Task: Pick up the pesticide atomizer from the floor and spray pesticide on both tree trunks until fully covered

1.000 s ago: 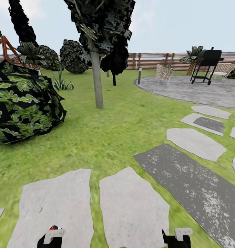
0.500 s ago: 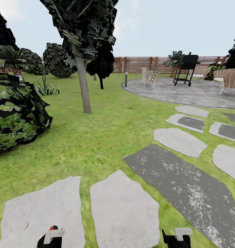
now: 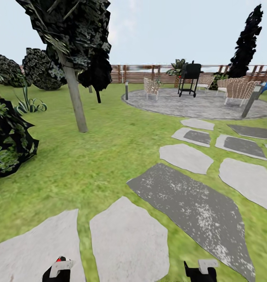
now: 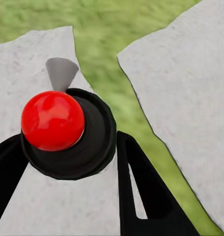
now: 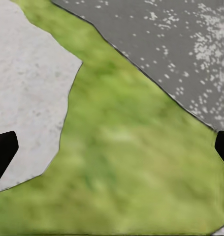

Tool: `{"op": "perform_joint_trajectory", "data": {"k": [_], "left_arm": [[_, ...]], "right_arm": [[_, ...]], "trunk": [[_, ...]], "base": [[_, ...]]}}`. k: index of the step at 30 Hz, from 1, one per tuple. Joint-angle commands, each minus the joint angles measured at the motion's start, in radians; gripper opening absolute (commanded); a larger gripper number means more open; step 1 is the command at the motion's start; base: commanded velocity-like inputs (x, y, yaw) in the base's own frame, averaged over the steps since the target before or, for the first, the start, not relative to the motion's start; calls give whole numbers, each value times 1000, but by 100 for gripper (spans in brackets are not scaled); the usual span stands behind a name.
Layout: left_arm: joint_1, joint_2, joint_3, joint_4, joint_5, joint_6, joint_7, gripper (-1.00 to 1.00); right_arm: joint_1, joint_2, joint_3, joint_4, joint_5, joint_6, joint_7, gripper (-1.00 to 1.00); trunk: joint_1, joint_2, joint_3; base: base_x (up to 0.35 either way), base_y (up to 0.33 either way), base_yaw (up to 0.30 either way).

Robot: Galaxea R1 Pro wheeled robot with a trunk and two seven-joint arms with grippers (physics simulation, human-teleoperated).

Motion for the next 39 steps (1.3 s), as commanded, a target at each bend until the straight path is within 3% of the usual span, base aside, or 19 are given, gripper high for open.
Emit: {"op": "perform_joint_trajectory", "data": {"k": [1,6,23,39], "left_arm": [[0,0,0,0,0,0,0,-100],[0,0,0,0,1,0,0,-100],[0,-3,0,0,-2,0,1,-100],[0,-6,0,0,-3,0,2,-100]], "right_arm": [[0,0,0,0,0,0,0,100],[0,-1,0,0,0,0,0,100],[0,0,0,0,0,0,0,100],[0,0,0,0,0,0,0,100]], "trunk": [[-4,7,3],[-23,42,19],[-23,42,19],[-23,42,19]], "base": [[0,0,-286],[0,0,-290],[0,-9,-293],[0,-251,-293]]}}
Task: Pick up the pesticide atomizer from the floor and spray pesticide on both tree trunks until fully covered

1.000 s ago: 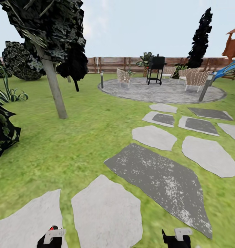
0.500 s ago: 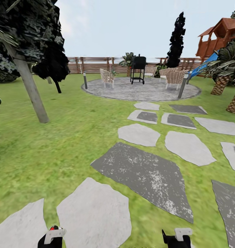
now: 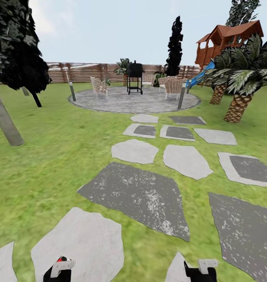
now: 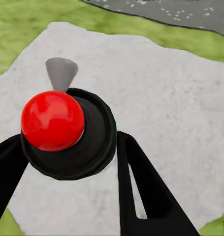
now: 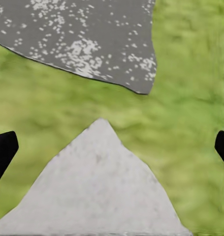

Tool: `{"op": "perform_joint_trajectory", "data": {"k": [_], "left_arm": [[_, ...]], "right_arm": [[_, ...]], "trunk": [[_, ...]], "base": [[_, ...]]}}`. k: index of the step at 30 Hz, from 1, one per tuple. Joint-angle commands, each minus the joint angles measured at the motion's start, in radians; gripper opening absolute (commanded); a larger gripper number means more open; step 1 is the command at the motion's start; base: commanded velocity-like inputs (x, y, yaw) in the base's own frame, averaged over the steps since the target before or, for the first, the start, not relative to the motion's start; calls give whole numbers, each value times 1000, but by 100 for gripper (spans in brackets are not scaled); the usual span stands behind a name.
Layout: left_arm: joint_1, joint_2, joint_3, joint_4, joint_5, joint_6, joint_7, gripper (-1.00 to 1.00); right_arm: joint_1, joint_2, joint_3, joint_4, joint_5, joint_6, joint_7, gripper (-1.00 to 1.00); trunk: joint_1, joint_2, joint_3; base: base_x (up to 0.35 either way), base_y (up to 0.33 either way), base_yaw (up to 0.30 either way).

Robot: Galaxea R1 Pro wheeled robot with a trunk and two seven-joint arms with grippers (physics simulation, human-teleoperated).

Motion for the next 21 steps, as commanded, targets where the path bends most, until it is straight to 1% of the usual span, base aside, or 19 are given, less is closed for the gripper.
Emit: {"op": "perform_joint_trajectory", "data": {"k": [1,21], "left_arm": [[0,1,0,0,0,0,0,-100],[0,1,0,0,0,0,0,-100]], "right_arm": [[0,0,0,0,0,0,0,100],[0,0,0,0,0,1,0,100]], "trunk": [[0,0,0],[0,0,0]], "base": [[0,-270,-293],[0,-270,-287]]}}
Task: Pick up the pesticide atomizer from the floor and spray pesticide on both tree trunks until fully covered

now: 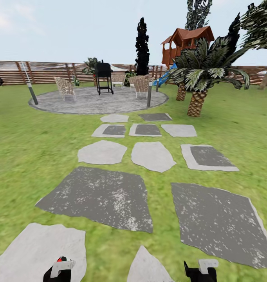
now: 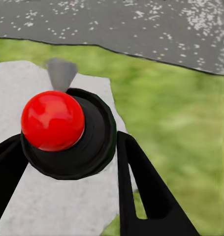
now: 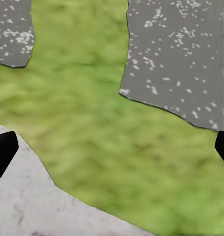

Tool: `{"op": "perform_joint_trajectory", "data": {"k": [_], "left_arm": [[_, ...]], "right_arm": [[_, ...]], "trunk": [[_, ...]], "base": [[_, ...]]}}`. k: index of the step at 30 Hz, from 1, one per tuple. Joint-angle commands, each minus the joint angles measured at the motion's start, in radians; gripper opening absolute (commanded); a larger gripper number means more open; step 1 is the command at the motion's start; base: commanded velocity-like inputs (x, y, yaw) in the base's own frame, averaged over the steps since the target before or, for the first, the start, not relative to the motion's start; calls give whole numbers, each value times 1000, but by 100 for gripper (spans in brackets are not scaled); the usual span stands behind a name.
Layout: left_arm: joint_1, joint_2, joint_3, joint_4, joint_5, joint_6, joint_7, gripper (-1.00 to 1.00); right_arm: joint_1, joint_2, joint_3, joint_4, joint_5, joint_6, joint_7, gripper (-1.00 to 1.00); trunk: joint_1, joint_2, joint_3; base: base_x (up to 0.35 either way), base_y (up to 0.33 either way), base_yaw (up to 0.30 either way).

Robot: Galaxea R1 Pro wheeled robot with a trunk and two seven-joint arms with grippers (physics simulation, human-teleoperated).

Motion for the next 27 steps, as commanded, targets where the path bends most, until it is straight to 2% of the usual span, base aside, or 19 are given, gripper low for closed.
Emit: {"op": "perform_joint_trajectory", "data": {"k": [1,14,20,27], "left_arm": [[0,0,0,0,0,0,0,-100],[0,1,0,0,0,0,0,-100],[6,-2,-3,13,1,-3,0,-100],[6,-1,3,14,6,-2,0,-100]], "right_arm": [[0,0,0,0,0,0,0,100],[0,-3,0,1,3,-1,0,100],[-16,3,1,-32,-2,-7,6,100],[-13,5,1,-12,-3,-9,8,100]], "trunk": [[0,0,0],[0,0,0],[0,0,0],[0,0,2]], "base": [[0,-270,-136],[0,-270,-20],[0,0,0],[0,0,-64]]}}
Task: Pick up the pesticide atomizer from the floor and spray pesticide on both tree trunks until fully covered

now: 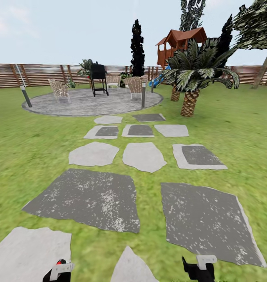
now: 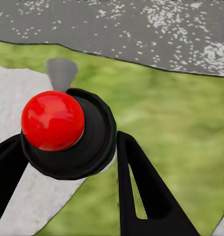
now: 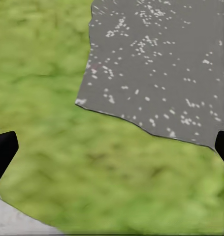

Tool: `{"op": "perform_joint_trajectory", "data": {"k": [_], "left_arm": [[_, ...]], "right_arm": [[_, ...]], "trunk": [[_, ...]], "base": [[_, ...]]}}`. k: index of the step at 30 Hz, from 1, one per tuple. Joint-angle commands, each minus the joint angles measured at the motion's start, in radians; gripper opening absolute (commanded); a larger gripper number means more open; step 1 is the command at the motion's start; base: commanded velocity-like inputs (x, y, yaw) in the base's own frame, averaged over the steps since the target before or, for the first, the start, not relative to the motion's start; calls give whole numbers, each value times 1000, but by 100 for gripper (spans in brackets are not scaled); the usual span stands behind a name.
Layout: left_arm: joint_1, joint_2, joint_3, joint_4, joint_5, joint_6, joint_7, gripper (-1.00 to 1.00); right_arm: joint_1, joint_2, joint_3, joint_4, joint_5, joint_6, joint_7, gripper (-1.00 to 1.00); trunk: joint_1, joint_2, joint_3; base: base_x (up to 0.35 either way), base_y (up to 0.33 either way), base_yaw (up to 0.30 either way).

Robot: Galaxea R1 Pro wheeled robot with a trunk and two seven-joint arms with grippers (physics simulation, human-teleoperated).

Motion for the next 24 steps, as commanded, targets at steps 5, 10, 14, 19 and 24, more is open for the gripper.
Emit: {"op": "perform_joint_trajectory", "data": {"k": [5,10,14,19,24], "left_arm": [[0,0,0,0,0,0,0,-100],[0,0,-1,0,0,0,0,-100],[0,-1,-2,0,-1,0,0,-100],[0,-1,-3,0,-1,-1,0,-100],[0,-1,-3,0,-1,-1,0,-100]], "right_arm": [[0,-1,-3,1,-2,0,-1,100],[0,-2,-4,-2,-3,1,-2,100],[0,-2,-4,-1,-4,0,-2,100],[0,-2,-5,1,-4,0,-2,100],[1,-2,-6,1,-4,0,-6,100]], "trunk": [[0,0,4],[0,0,6],[0,0,6],[0,0,6],[0,0,6]], "base": [[0,0,-240],[0,0,-278],[0,0,-297],[0,0,-300],[0,0,-300]]}}
